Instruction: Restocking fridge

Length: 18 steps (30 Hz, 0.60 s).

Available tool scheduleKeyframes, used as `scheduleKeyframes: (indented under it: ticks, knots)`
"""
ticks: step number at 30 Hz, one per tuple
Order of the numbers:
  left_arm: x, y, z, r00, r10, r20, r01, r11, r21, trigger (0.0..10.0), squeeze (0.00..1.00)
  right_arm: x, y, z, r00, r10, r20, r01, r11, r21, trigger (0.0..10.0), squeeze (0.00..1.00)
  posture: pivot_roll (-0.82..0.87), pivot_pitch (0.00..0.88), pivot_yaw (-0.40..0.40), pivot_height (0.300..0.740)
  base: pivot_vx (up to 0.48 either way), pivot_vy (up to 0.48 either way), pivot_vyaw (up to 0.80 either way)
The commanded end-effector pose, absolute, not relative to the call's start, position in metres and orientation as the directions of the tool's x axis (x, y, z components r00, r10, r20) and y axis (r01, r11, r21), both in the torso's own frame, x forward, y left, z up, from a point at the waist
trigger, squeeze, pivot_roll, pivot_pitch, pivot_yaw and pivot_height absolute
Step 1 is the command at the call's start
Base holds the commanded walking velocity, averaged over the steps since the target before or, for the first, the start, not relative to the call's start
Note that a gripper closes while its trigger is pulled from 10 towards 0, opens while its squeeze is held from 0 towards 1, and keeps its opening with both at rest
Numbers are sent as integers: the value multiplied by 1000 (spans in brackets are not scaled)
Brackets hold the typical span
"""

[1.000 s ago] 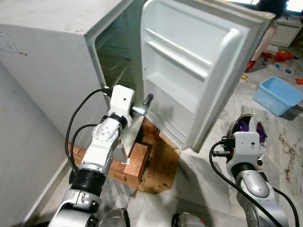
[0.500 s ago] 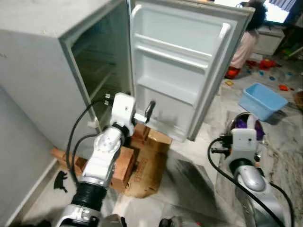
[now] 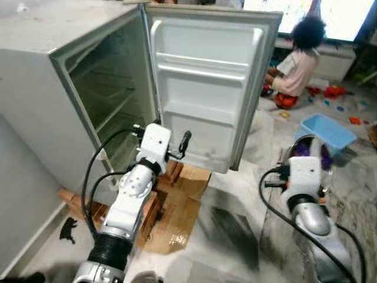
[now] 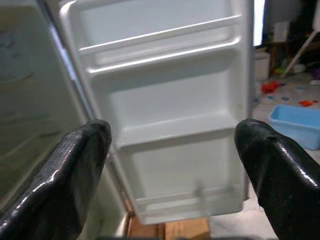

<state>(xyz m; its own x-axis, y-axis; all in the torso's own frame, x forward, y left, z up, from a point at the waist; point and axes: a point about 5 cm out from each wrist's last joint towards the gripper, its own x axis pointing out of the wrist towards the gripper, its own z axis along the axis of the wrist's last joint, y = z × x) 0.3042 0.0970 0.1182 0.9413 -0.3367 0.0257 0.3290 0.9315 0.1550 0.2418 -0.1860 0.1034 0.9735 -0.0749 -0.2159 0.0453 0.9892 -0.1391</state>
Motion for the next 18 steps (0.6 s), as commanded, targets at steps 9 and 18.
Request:
scheduleKeyframes:
  ticks: [9,18]
  knots:
    - [301,87,120,933,-359,24,349,919,183,10000,0,245,-189,113,985,-77,-154,50,984,-171,10000,0,-35,0,5,740,476,0,0]
    - [299,83,120,931,-364,25,353,916,188,10000,0,246,-188,114,988,-65,-143,39,983,-178,10000,0,-34,0,3,740,452,0,363]
